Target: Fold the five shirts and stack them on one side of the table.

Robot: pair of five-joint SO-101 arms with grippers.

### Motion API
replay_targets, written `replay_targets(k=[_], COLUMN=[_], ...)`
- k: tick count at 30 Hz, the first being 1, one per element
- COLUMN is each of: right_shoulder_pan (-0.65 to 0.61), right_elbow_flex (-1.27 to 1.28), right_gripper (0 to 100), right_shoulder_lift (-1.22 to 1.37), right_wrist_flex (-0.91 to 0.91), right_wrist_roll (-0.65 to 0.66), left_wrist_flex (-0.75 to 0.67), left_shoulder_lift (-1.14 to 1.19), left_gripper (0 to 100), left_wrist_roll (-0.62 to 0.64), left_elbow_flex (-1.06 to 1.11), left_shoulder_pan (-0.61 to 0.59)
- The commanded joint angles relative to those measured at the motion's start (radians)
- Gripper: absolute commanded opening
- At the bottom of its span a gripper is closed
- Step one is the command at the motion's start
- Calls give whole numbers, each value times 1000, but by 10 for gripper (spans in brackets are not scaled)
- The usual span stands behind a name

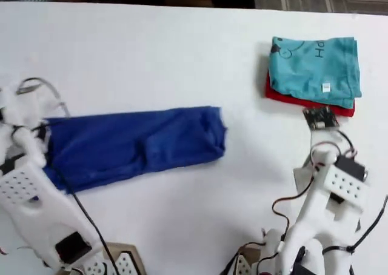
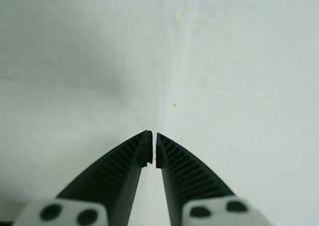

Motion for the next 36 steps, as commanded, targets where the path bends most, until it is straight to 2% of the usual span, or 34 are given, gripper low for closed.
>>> replay_targets(k=[1, 8, 13, 20, 27, 32, 36], right_shoulder_pan=[48, 120, 114, 114, 114, 114, 114], right_elbow_flex=[104, 315, 325, 328, 328, 330, 330], right_gripper=[21, 21, 21, 21, 21, 21, 21], right_shoulder_lift=[-41, -42, -59, -61, -61, -61, -61], right_wrist_flex=[-127, -424, -430, -430, -427, -426, -426], right_wrist_roll=[2, 0, 0, 0, 0, 0, 0], left_wrist_flex=[68, 71, 71, 68, 52, 31, -54], left_shoulder_lift=[-25, -77, -285, -551, -582, -582, -580], left_gripper=[25, 25, 25, 25, 25, 25, 25], left_wrist_roll=[-9, 58, 100, 215, 241, 244, 241], left_elbow_flex=[-84, 38, 203, 332, 308, 194, 160], left_shoulder_pan=[-3, 121, 287, 591, 842, 957, 1034])
